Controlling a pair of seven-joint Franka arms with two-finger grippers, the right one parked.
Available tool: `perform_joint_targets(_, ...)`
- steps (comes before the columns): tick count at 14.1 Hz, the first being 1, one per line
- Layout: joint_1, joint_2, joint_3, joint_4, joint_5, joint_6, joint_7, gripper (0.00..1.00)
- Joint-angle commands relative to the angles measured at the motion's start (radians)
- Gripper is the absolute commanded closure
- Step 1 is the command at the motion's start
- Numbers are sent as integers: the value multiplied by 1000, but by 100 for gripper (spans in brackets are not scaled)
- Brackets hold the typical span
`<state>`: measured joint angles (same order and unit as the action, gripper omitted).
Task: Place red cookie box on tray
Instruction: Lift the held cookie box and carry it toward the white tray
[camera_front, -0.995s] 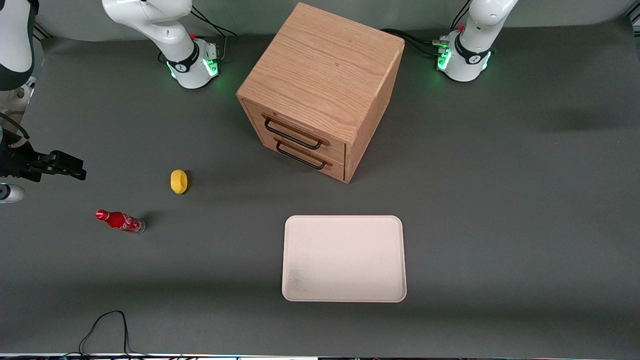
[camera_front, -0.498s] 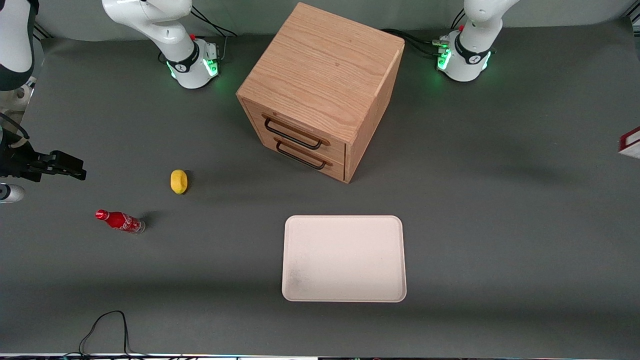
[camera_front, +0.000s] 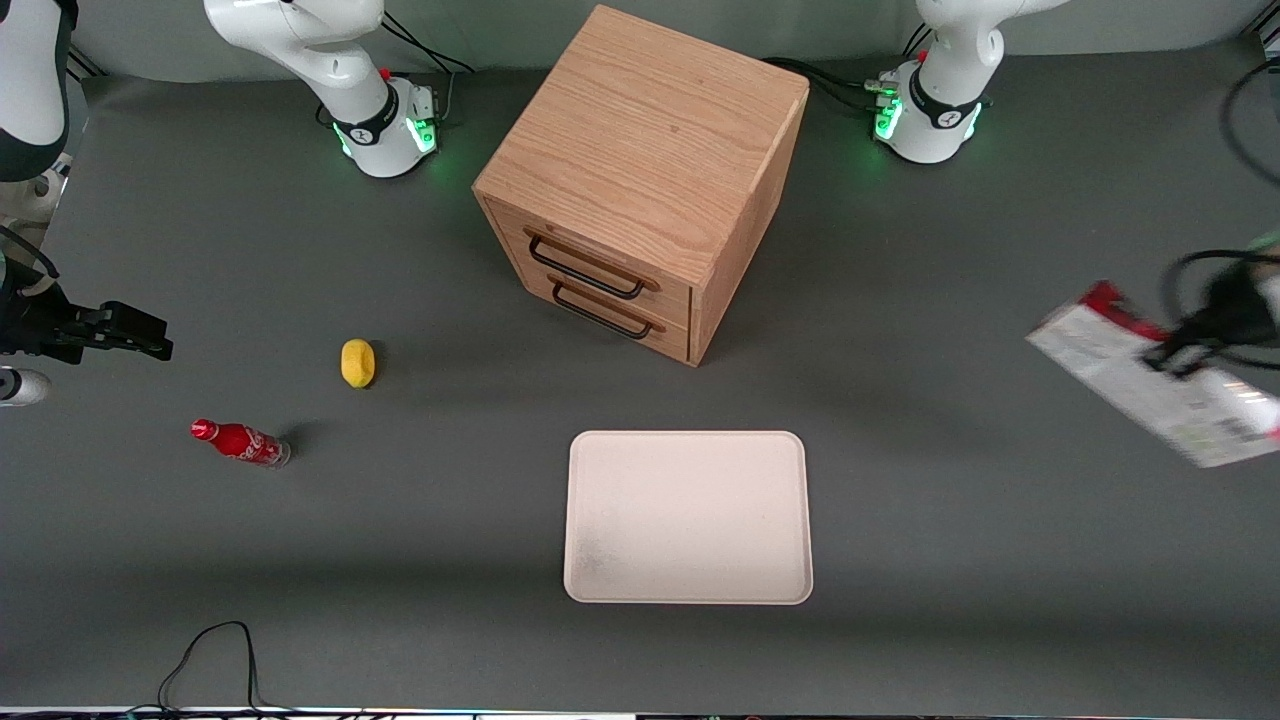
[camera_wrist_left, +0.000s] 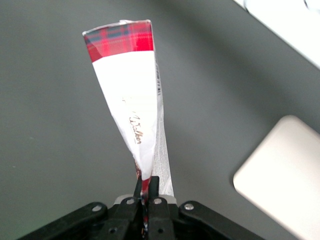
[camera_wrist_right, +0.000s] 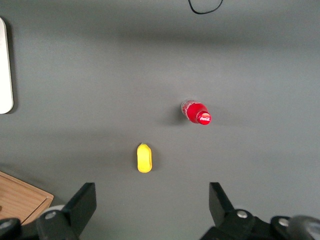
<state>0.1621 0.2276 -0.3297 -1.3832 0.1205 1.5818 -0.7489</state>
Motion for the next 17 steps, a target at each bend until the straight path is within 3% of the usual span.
perform_joint_targets(1, -143, 93, 18, 117, 30, -74, 5, 100)
perform_joint_targets(5, -271, 176, 12, 208, -11, -97, 124, 100)
perform_joint_targets(7, -277, 182, 3, 219, -44, -82, 189, 100)
perform_joint_targets(13, -292, 214, -57, 217, -44, -71, 495, 100)
perform_joint_targets(17, -300, 249, -58, 214, -67, -8, 497, 100)
